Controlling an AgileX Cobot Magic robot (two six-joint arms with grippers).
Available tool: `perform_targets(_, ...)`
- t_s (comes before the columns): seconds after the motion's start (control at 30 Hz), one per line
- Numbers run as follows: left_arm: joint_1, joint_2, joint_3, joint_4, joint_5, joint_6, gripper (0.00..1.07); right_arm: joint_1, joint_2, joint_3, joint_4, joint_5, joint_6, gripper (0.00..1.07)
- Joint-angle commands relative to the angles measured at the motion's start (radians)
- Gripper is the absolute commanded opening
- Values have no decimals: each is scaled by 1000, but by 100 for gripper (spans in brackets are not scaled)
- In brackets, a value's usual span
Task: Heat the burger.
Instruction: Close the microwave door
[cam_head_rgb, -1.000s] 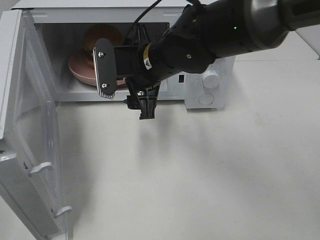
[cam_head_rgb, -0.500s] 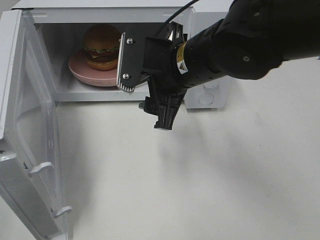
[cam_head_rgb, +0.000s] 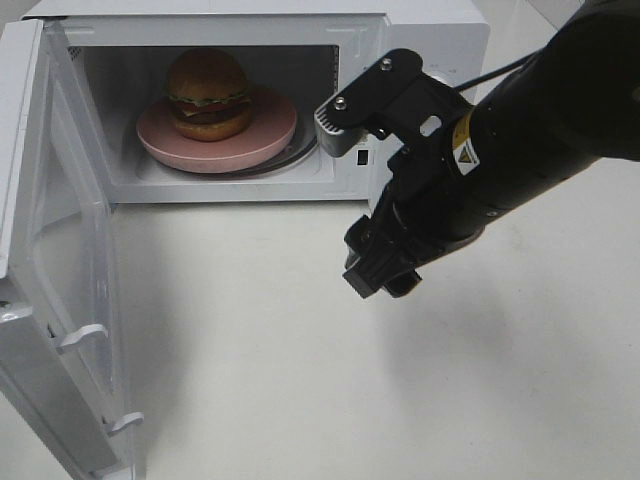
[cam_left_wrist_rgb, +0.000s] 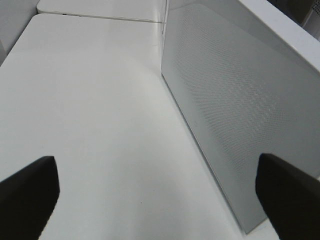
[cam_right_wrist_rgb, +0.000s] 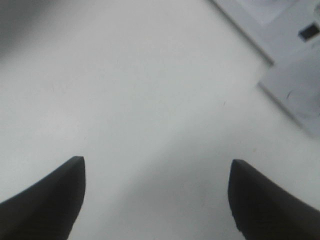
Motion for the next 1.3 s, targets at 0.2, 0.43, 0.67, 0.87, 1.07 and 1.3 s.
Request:
perform_targets(0.2, 5, -18, 0, -5, -10, 1, 102, -1, -44, 0, 95, 361, 62, 76)
perform_targets(0.43, 5, -18, 0, -5, -10, 1, 102, -1, -110, 0, 97, 478, 67, 76)
perform_targets(0.67, 5, -18, 0, -5, -10, 1, 102, -1, -276, 1, 116, 569, 72, 76)
perform_targets(0.87, 5, -18, 0, -5, -10, 1, 102, -5, -416, 65, 114, 587, 61, 76)
perform_targets(1.07, 5, -18, 0, -5, -10, 1, 102, -85, -502, 134, 149, 592, 40, 76)
perform_targets(1.3, 5, -18, 0, -5, -10, 1, 102, -290, -692, 223, 157, 592, 9, 76)
